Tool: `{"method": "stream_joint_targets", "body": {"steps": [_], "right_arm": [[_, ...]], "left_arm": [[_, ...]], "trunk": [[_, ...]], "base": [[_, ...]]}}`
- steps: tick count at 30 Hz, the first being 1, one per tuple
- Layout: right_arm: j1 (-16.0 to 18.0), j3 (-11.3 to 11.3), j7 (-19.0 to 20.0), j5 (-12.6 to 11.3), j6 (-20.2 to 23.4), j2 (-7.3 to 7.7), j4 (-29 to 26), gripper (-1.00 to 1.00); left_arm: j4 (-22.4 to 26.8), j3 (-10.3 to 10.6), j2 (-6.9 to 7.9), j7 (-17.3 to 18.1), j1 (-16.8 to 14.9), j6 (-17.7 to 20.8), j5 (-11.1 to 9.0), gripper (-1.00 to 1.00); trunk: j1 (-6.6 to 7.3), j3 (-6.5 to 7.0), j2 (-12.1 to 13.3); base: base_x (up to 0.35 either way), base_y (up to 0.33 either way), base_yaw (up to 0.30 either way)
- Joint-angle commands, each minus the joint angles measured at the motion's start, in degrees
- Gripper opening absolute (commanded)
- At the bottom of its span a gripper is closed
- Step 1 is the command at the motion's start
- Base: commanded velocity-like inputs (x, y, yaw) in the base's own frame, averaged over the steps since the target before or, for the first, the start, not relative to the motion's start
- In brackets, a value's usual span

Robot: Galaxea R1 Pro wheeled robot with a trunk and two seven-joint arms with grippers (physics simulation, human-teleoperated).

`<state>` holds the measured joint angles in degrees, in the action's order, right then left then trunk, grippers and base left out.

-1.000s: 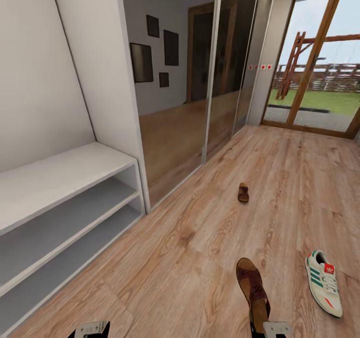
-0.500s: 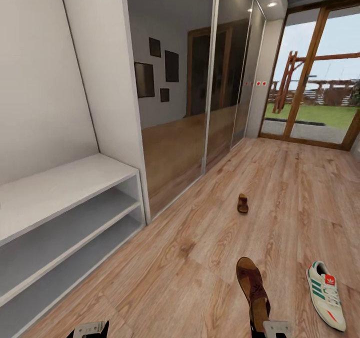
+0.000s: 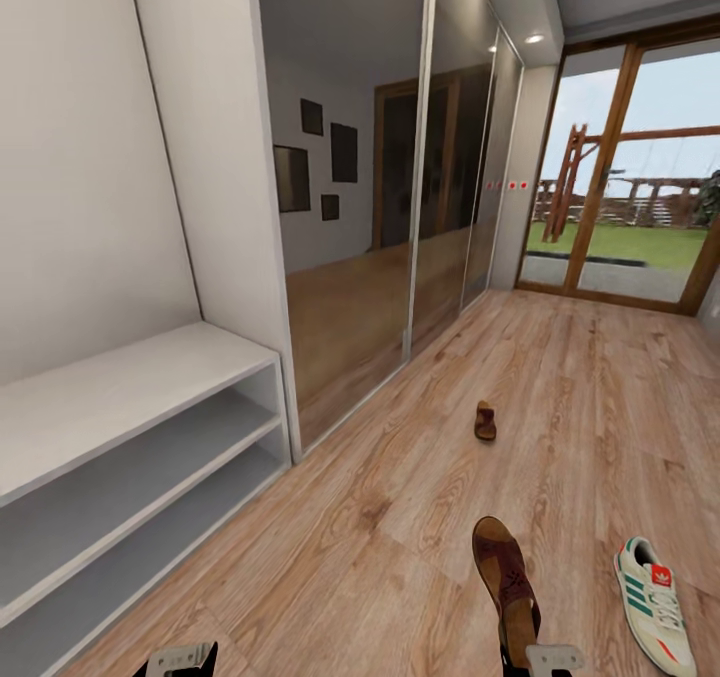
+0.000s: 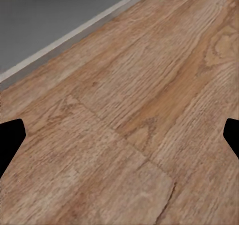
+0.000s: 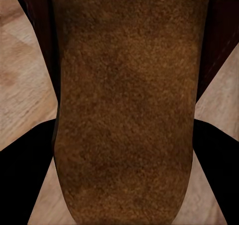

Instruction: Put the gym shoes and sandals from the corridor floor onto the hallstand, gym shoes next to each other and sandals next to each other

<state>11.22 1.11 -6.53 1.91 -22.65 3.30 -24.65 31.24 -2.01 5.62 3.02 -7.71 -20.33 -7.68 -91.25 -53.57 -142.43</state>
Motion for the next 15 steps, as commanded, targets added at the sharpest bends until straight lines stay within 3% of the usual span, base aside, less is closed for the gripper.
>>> {"method": "stream_joint_targets", "body": {"steps": [1, 15], "right_arm": [[0.03, 0.12, -0.33, 0.2, -0.12, 0.01, 0.04, -1.0], [0.03, 0.09, -0.33, 0.2, -0.1, 0.01, 0.04, -1.0]], "left_arm": [[-0.04, -0.01, 0.0, 0.32, -0.02, -0.12, -0.59, 1.0], [-0.04, -0.01, 0.0, 0.32, -0.02, -0.1, -0.59, 1.0]], "trunk": [[0.24, 0.04, 0.39], [3.32, 1.96, 6.01]], "base": [[0.0, 0.0, 0.0], [0.0, 0.0, 0.0]]}}
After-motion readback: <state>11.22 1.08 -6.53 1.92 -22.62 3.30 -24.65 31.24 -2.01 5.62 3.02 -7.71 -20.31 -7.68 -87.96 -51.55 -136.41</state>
